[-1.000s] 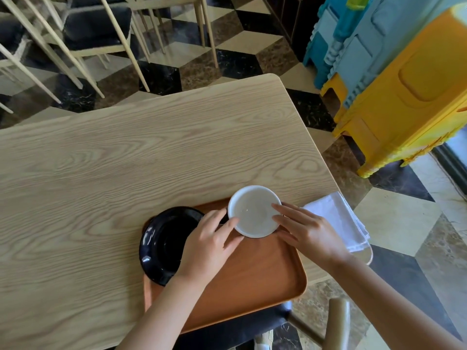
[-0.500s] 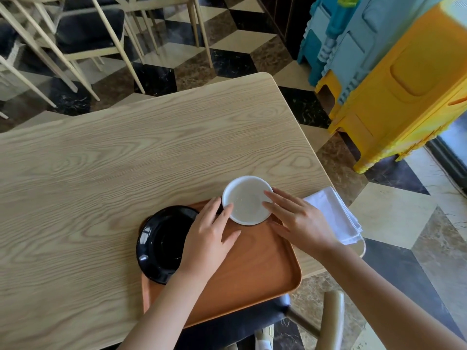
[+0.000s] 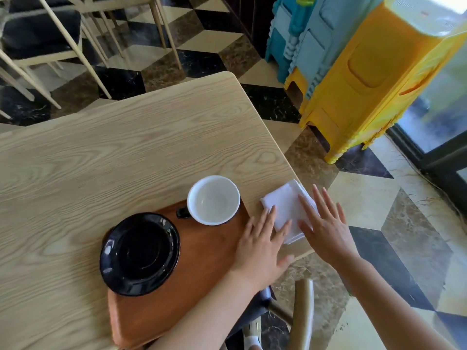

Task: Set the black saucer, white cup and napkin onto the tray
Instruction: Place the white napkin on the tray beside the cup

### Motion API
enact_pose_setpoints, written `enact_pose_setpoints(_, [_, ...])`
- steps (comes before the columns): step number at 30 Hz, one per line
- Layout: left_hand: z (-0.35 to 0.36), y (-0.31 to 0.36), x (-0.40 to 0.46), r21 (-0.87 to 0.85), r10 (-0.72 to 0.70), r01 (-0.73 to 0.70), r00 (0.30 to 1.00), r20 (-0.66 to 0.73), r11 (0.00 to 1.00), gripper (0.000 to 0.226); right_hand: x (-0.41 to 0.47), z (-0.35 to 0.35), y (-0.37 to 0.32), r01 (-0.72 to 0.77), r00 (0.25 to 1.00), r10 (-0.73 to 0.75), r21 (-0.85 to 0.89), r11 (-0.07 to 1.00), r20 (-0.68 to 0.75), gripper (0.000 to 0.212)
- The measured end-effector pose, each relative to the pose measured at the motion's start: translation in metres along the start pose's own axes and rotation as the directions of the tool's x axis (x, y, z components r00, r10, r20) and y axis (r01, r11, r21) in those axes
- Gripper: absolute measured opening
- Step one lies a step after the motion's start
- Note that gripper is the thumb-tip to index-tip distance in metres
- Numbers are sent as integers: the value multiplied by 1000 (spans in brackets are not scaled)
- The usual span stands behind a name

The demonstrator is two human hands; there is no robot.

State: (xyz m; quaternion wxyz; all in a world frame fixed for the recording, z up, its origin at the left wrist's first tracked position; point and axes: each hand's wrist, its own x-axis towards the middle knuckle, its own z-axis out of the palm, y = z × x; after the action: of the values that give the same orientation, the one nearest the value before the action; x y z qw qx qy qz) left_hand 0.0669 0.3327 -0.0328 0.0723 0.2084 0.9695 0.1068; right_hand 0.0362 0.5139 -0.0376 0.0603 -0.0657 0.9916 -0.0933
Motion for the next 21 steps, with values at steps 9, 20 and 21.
enact_pose_setpoints(9, [5,11,4,37,-27,21,984,178,999,69,-9,9,-8,-27,989,41,101,994,-139,48])
enact_pose_setpoints(20, [-22,25,18,-714,-541,489,821,183,500,30,-24,-12,-22,-410,863,504,651,639,48,38])
enact_pose_setpoints(21, [-23,23,19,-737,-548,498,810,208,457,21,-25,-13,-22,-420,857,511,667,615,68,38])
